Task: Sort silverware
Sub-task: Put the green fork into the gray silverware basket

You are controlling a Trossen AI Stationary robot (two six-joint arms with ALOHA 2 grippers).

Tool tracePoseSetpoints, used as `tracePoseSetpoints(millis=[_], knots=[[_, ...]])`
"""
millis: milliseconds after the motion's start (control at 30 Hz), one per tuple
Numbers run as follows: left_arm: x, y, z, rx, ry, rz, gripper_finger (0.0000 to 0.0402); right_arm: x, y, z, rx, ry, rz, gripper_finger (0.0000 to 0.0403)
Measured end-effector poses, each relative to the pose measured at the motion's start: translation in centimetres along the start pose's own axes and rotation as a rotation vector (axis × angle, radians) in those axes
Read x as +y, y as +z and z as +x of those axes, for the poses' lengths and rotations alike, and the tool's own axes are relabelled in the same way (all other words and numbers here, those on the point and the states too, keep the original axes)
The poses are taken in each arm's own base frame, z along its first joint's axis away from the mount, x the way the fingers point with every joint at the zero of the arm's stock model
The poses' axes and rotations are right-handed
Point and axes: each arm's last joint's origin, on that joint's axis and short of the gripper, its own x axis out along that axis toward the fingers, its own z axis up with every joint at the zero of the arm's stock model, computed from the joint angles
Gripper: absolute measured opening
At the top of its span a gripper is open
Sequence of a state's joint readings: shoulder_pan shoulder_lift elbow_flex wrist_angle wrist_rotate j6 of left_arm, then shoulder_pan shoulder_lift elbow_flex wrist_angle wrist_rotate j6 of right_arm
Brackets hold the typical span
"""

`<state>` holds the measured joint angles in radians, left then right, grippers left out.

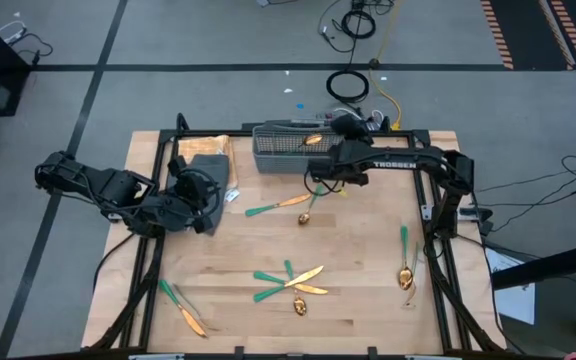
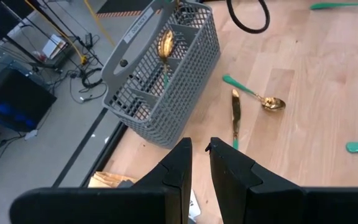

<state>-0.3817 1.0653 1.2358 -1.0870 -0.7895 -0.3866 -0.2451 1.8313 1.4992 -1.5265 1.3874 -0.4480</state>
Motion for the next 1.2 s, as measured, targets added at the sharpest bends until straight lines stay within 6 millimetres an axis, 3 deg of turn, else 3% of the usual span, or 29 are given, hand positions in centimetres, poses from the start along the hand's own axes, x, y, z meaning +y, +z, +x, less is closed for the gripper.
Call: tracePoseSetpoints(millis=[333,1000,1200], knots=[[0.0,0.0,0.0,-0.007,0.01,-0.004,0.0063,3.1,1.1,0.7,0.033,-0.017,-0.168,0.0],[0.1,0.0,0.0,-0.011,0.028,0.007,0.0063,2.7,0.5,0.2,0.038,-0.069,-0.166,0.0],[0.1,0.0,0.0,-0.01,0.038,0.013,0.0063,1.6,-1.1,-0.9,0.008,-0.088,-0.082,0.0]])
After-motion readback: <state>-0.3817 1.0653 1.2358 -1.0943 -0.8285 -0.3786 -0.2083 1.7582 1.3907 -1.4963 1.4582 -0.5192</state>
